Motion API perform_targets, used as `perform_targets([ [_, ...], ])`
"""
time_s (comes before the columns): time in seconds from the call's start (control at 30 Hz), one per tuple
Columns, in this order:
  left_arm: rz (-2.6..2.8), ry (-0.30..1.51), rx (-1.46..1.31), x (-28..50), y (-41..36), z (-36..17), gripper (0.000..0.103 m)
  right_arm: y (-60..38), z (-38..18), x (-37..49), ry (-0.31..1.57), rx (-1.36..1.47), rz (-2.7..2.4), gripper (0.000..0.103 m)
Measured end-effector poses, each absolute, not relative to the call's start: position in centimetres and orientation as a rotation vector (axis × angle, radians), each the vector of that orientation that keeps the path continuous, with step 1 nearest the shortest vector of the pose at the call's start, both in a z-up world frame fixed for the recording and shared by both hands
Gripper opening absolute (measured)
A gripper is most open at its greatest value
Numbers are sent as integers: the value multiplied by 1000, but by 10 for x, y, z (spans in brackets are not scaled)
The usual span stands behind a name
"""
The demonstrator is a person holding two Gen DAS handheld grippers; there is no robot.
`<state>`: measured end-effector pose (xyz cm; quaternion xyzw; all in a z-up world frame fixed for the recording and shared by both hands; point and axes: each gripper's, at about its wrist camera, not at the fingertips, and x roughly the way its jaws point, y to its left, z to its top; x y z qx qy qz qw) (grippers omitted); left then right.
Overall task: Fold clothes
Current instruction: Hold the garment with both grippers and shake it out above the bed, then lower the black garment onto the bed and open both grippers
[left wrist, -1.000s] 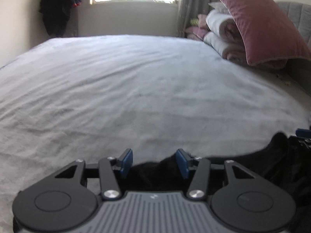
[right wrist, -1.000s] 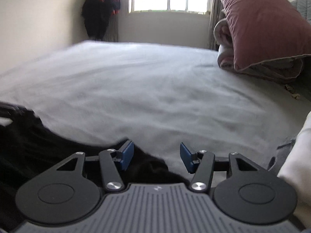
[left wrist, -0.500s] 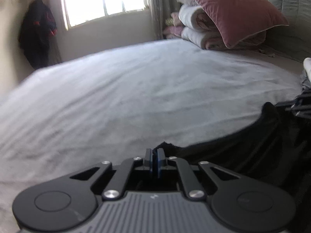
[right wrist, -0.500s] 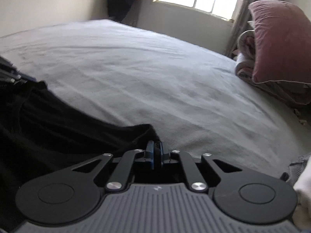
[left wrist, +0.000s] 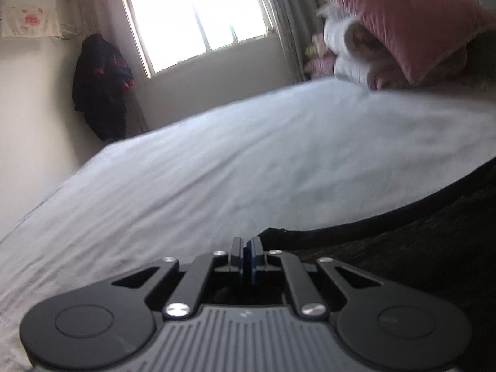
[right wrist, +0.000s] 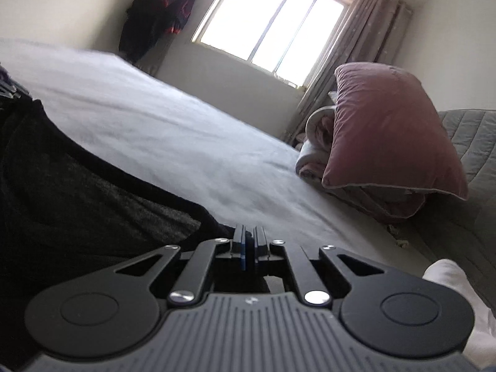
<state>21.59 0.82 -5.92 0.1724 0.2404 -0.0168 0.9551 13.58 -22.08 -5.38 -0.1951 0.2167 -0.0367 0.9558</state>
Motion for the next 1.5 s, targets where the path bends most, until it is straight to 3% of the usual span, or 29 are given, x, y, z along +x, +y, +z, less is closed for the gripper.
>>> perform_targets([
  [0.2,9,547,476,222,-8,-73,4,-215,-65,141,451,-489,-128,7],
  [0.33,37,539,556,221,-19,-75,5,-207,-71,142,457,-572,-158,19],
  [0.43,95,497,623,215,-27,-75,17,-201,-76,143,461,-634,-181,19],
  [0.5,129,458,632,206,-28,-68,50,-197,-79,144,463,-676,-196,20],
  [0.53,142,437,621,200,-27,-62,55,-195,-80,144,464,-696,-203,24],
  [0.6,165,417,566,187,-21,-45,60,-190,-83,144,466,-738,-218,42],
  [0.67,160,442,478,175,-13,-29,64,-193,-74,136,486,-700,-192,66],
  [0.73,145,469,422,160,-4,-18,69,-196,-64,127,507,-658,-163,72],
  [1.13,57,569,249,80,21,4,79,-201,-8,62,581,-404,-28,72],
  [1.3,22,594,173,50,34,11,89,-193,8,25,594,-350,-6,76],
  [1.5,-27,673,77,26,51,3,92,-190,20,-24,591,-345,21,80],
])
